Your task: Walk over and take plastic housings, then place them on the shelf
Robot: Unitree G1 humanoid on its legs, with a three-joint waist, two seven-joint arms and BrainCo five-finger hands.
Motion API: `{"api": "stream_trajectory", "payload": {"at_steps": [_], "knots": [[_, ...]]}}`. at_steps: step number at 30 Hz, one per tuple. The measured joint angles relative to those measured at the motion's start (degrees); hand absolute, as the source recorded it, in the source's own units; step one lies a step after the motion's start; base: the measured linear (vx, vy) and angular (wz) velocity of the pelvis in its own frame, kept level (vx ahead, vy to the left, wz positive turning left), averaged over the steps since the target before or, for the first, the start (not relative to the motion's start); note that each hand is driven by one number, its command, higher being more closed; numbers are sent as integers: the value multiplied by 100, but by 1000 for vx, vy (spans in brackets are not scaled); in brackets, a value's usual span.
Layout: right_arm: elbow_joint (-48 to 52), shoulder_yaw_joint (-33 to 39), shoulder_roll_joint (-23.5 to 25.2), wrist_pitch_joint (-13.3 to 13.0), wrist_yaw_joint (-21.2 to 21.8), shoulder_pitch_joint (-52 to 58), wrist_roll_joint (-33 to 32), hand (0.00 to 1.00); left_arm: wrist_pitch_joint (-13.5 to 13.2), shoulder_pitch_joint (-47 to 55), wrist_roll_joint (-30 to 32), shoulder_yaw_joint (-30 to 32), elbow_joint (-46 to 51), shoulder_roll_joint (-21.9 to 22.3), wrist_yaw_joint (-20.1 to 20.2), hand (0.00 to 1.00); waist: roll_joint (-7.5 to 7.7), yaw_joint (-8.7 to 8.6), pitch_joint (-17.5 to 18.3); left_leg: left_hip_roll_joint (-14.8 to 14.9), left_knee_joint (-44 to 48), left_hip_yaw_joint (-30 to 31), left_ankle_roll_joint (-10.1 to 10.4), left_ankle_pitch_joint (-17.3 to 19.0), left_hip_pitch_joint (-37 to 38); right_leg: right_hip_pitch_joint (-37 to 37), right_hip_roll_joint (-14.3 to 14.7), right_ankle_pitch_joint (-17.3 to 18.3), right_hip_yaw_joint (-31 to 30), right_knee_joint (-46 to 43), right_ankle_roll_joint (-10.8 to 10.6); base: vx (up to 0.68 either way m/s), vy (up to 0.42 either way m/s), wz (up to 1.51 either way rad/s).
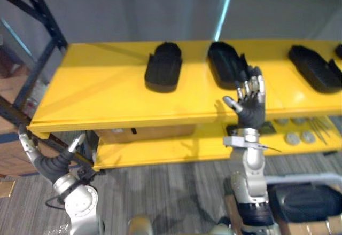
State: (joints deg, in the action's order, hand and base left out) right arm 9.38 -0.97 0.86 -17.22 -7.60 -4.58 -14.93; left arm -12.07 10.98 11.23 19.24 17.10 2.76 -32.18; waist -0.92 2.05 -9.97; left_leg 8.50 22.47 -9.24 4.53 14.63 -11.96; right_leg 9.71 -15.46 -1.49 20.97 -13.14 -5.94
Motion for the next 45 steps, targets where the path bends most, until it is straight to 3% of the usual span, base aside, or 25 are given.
{"api": "stream_trajectory", "payload": {"at_steps": [1, 3, 5, 9, 12, 14, 15, 16, 18, 19, 20, 23, 25, 29, 33, 37, 42, 44, 45], "knots": [[146, 41, -1, -2, 0, 130, 5, 0, 0, -21, 0, -47, -4, 24, 27, 0, -31, -39, -30, -7, -126, -95, 18, -90, 20, -7, 251, 268, -98, 88, 90, 10, 93, -26], [266, 101, 5, -19, 0, 230, 8, 0, 0, -107, -3, -128, -29, 43, 99, 0, -89, -170, -181, -31, -218, -108, 27, -160, 109, -167, 327, 187, -212, 311, 91, 27, 29, -13], [277, 96, 1, -23, 13, 437, 0, 0, -4, -146, -2, -295, -27, 91, 180, 0, -91, -237, -234, 21, -422, -263, 120, -224, 337, -351, 460, 16, -275, 633, -128, 75, -44, -26], [308, 129, -6, -33, 20, 470, -4, 0, -38, -174, -62, -510, -30, 134, 247, 0, -98, -272, -236, 199, -590, -431, 200, -288, 467, -391, 672, -32, -383, 857, -76, 101, -83, -24], [319, 217, -56, -36, 21, 473, -17, 0, -171, -191, -621, -559, -457, 176, 382, 0, -131, -271, -329, 396, 193, -485, 199, -294, 432, -705, 755, 120, -396, 839, -31, 132, -52, -11], [356, 303, -245, -42, 41, 473, -30, 0, -166, -185, -848, -521, -1188, 175, 407, 0, -223, -278, -377, 453, 1056, -193, 188, -462, 195, -1062, 702, 187, -394, 912, -16, 101, 33, 2], [372, 336, -266, -45, 38, 470, -30, 0, -164, -178, -871, -484, -1292, 171, 424, 0, -175, -279, -398, 452, 1164, -185, 160, -523, 130, -1114, 638, 187, -383, 969, -16, 97, 93, 12], [383, 426, -272, -50, 32, 459, -29, 0, -163, -159, -886, -444, -1442, 126, 439, 0, -107, -271, -417, 438, 1100, -234, 142, -489, 74, -1121, 560, 167, -347, 1027, -40, 63, 85, 16], [369, 693, -389, -49, -25, 422, -22, 0, -148, -130, -893, -387, -1777, 122, 440, 0, -141, -265, -400, 445, 193, -231, 141, -493, 87, -1059, 483, 130, -300, 1075, -102, 60, 108, 17], [368, 750, -458, -49, -82, 440, -11, 0, -192, -96, -846, -372, -1932, 123, 404, 0, -195, -281, -367, 460, -384, -225, 230, -729, 120, -1044, 478, 113, -230, 1109, -131, 91, 195, 15], [331, 831, -508, -49, -151, 474, -2, 0, -278, -91, -714, -289, -1934, 151, 312, 0, -280, -249, -310, 455, -877, -191, 464, -872, 260, -1063, 522, 63, -212, 1195, -215, 95, 180, 13], [328, 694, -259, -47, -255, 562, 11, 0, -301, -239, -552, 143, -2192, 99, -71, 0, 19, -229, -265, 67, -1049, -174, 341, -911, 340, -1101, 187, 2, -179, 1192, -260, 90, 195, 22], [329, 555, -244, -47, -260, 548, 10, 0, -208, -239, -524, 519, -2733, 123, -362, 0, 81, -228, -254, -33, -1069, -168, 273, -872, 406, -1162, 96, -39, -183, 1161, -325, 78, 149, 14], [222, 363, -274, -47, -536, 331, 198, 0, 86, -30, -1106, 1525, -4033, 149, -898, 0, 295, -128, -134, -92, -1210, -228, 259, -863, 466, -1126, 72, -51, -206, 1164, -344, 71, 63, -1], [23, 118, -440, -48, -631, 39, 282, 0, 121, 141, -1416, 1786, -5138, 156, -923, 0, 322, -96, -70, -93, -1347, -240, 260, -865, 602, -1184, 82, -55, -211, 1160, -346, 46, 13, -3], [-99, -97, -578, -44, -611, -377, 290, 0, 229, 263, -2048, 1759, -6376, 143, -218, 0, 352, -20, 0, -84, -1405, -251, 258, -868, 715, -1265, 96, -55, -232, 1169, -346, 4, 3, -1], [-103, -548, -562, -45, -385, -1136, 282, 0, 595, 399, -1946, 1636, -7306, 35, 1082, 0, 379, 82, 158, 17, -1603, -374, 323, -934, 949, -1320, 203, -62, -395, 1190, -336, -12, -10, -13], [-106, -969, -554, -48, -110, -1770, 237, 0, 733, 403, -1526, 1381, -7460, -42, 1700, 0, 385, 93, 197, 51, -1763, -398, 366, -1052, 1006, -1314, 262, -64, -408, 1240, -334, -53, -43, -12], [-123, -1080, -551, -48, -68, -1938, 227, 0, 724, 407, -1430, 1318, -7457, -76, 1805, 0, 390, 104, 213, 53, -1833, -401, 373, -1098, 1016, -1304, 276, -64, -407, 1264, -333, -65, -45, 3]]}}
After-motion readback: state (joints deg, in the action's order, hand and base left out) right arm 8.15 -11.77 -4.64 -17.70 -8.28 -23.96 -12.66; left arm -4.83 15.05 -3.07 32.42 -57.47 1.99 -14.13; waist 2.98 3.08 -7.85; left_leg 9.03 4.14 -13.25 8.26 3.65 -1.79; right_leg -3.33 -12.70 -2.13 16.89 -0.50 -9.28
